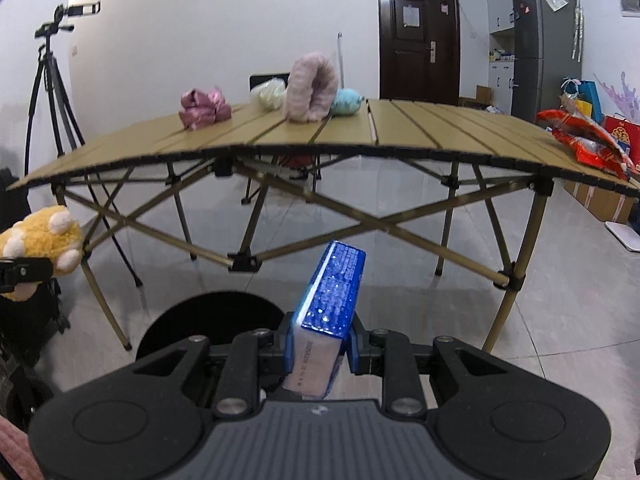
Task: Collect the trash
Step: 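Carry the blue box and plush toy from the table to the black bin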
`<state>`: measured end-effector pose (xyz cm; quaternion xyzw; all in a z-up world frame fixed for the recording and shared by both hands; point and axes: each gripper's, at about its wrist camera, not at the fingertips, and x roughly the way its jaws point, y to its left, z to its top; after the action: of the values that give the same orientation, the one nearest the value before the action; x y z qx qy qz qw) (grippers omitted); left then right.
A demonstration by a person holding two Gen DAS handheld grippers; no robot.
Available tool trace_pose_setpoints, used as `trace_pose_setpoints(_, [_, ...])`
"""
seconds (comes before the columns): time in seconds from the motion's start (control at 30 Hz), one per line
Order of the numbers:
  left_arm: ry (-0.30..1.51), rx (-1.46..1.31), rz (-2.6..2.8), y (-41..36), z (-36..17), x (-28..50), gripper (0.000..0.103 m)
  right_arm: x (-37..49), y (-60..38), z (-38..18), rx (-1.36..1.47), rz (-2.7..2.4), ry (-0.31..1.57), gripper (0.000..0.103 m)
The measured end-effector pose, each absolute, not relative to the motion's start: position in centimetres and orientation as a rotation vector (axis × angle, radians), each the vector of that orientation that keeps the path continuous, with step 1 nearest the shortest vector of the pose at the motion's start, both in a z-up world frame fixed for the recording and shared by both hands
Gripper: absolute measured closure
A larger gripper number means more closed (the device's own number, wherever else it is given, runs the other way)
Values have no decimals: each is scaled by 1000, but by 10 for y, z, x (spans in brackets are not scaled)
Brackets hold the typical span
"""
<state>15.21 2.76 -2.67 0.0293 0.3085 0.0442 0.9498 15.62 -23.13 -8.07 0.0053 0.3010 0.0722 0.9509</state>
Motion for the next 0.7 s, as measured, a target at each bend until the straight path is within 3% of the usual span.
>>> trace_pose_setpoints(0.7, [778,43,221,73,-68,169,52,170,-210,-112,-46,167,764,80])
